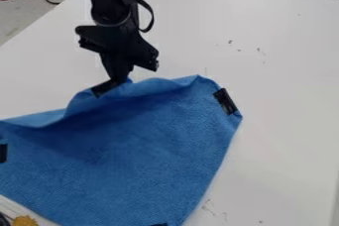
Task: Fold cloth from top left to centre
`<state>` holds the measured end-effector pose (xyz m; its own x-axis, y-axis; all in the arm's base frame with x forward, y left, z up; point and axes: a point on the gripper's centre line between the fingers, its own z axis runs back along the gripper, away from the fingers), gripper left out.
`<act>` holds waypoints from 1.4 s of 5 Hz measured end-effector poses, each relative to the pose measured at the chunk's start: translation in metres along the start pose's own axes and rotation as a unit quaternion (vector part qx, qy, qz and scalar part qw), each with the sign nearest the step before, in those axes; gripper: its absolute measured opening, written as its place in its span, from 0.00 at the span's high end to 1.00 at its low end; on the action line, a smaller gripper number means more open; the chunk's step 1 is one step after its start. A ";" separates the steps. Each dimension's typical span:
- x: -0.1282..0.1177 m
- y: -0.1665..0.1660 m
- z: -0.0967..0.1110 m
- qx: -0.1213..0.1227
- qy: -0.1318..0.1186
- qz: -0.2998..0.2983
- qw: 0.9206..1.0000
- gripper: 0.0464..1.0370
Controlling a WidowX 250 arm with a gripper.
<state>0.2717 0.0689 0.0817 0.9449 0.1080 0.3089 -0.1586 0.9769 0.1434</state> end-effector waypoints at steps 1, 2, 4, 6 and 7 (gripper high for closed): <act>-0.028 -0.020 0.006 -0.014 0.003 0.014 1.000 0.99; -0.042 -0.037 0.005 -0.028 0.011 0.021 0.999 0.97; -0.040 -0.046 -0.001 -0.051 0.032 -0.008 0.998 0.53; -0.028 -0.043 0.005 -0.043 0.046 -0.031 0.998 0.02; -0.017 -0.042 0.003 -0.036 0.049 -0.047 0.997 0.03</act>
